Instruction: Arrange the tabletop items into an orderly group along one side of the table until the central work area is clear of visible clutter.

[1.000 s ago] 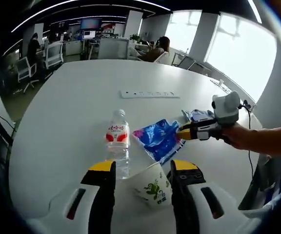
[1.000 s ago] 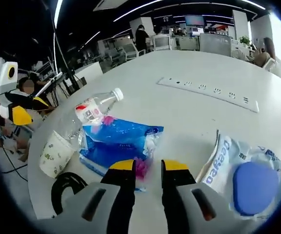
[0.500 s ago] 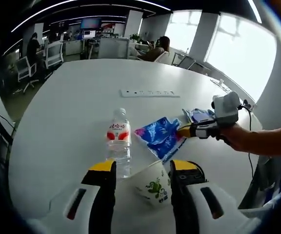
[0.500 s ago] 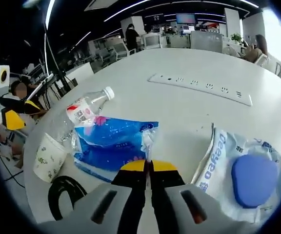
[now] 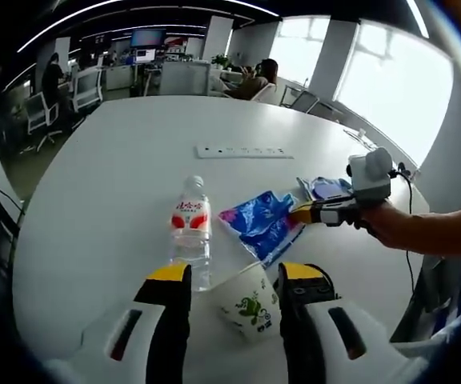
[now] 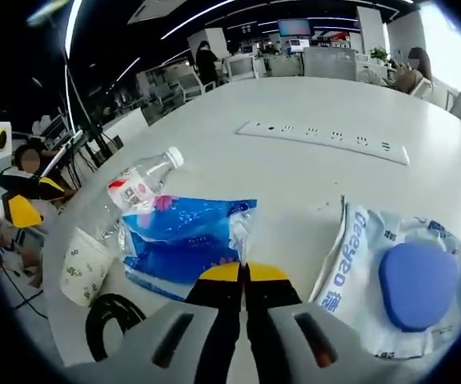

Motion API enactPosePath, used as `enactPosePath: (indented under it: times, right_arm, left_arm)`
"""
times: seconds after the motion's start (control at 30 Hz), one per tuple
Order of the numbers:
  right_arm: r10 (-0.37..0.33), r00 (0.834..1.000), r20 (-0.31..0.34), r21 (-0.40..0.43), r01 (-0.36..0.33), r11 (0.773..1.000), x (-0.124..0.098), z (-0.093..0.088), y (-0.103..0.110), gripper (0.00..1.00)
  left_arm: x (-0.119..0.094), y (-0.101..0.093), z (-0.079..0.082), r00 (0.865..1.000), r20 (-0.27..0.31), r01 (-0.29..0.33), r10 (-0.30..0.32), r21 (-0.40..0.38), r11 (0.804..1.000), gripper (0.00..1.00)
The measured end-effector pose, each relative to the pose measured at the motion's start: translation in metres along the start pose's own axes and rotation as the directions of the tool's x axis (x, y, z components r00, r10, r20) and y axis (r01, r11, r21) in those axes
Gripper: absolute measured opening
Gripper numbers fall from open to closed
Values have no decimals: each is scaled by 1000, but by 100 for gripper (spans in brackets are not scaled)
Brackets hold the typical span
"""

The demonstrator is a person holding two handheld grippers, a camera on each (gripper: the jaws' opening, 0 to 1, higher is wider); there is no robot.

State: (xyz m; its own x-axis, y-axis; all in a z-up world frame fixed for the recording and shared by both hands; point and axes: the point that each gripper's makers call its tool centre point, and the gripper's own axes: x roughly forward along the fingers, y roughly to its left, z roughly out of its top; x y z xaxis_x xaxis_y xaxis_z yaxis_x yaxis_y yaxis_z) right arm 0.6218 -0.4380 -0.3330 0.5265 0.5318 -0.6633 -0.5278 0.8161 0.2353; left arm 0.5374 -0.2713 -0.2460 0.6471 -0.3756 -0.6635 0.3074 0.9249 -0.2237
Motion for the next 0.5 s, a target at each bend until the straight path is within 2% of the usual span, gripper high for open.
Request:
enactPosePath:
  times: [0.5]
  right_arm:
    - [14, 998, 55, 4, -14, 1000, -16, 7, 0, 0]
  left_arm:
    - [4, -7, 2, 1000, 5, 15, -15, -2, 1000, 42]
